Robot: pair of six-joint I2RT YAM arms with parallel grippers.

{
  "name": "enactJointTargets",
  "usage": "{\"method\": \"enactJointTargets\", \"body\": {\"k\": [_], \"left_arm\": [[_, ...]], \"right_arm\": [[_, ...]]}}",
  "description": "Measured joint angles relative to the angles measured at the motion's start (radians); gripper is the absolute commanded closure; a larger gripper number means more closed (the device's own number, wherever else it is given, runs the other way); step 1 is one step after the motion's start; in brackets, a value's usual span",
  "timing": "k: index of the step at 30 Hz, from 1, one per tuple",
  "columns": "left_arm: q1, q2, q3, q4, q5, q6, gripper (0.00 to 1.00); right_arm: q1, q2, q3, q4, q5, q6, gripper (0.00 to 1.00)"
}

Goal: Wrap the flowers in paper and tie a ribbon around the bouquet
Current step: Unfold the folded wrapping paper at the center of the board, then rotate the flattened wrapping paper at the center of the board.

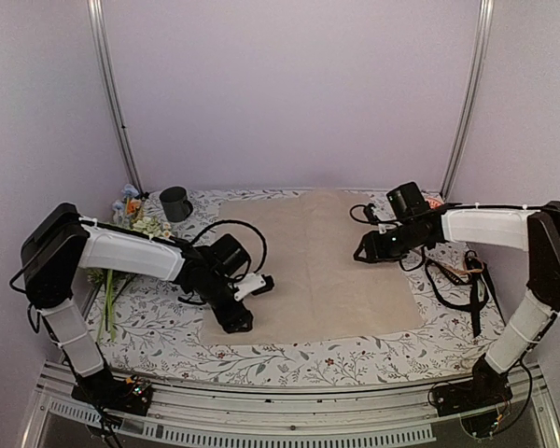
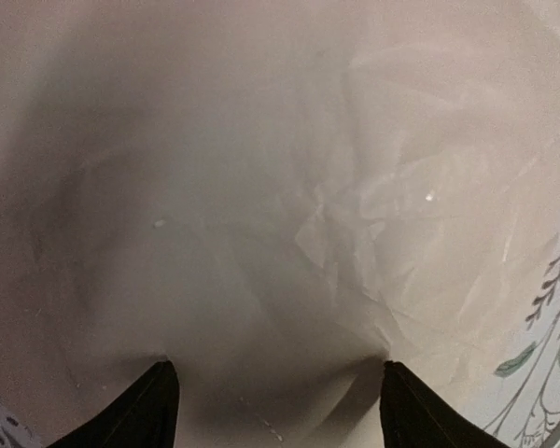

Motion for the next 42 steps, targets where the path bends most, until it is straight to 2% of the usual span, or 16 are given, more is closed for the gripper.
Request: {"method": "enactJointTargets", "body": {"k": [5,9,14,21,28,32,36,42], "left_arm": [[0.141,-0.007,-0.002,-0.04,-0.08,-0.047,0.24],[0.189,-0.004,0.005,-0.037,-0.121,-0.066,0.25],[0.25,0.043,0.057,-0.027,-0.156,-0.092,0.25],[0.314,0.128,0.163,0.005,-0.261,-0.08,0.24],[0.32,0.211,0.27,0.029,-0.32,-0.015,0.23],[0.322,0.249,0.324,0.043,-0.356,0.027,0.22],[0.323,0.242,0.351,0.037,-0.38,0.061,0.21],[0.314,0.12,0.354,0.019,-0.348,0.034,0.22]], "right_arm": [[0.019,0.233,0.188,-0.072,0.054,-0.082,0.56],[0.047,0.314,0.213,-0.129,0.128,-0.128,0.57],[0.106,0.286,0.15,-0.13,0.167,-0.167,0.58],[0.231,0.206,0.041,-0.123,0.132,-0.142,0.59],[0.413,0.175,0.021,-0.169,-0.022,-0.087,0.59],[0.47,0.176,0.046,-0.232,-0.121,-0.09,0.57],[0.42,0.154,0.104,-0.276,-0.132,-0.098,0.55],[0.169,0.148,0.154,-0.274,0.033,-0.082,0.54]]}}
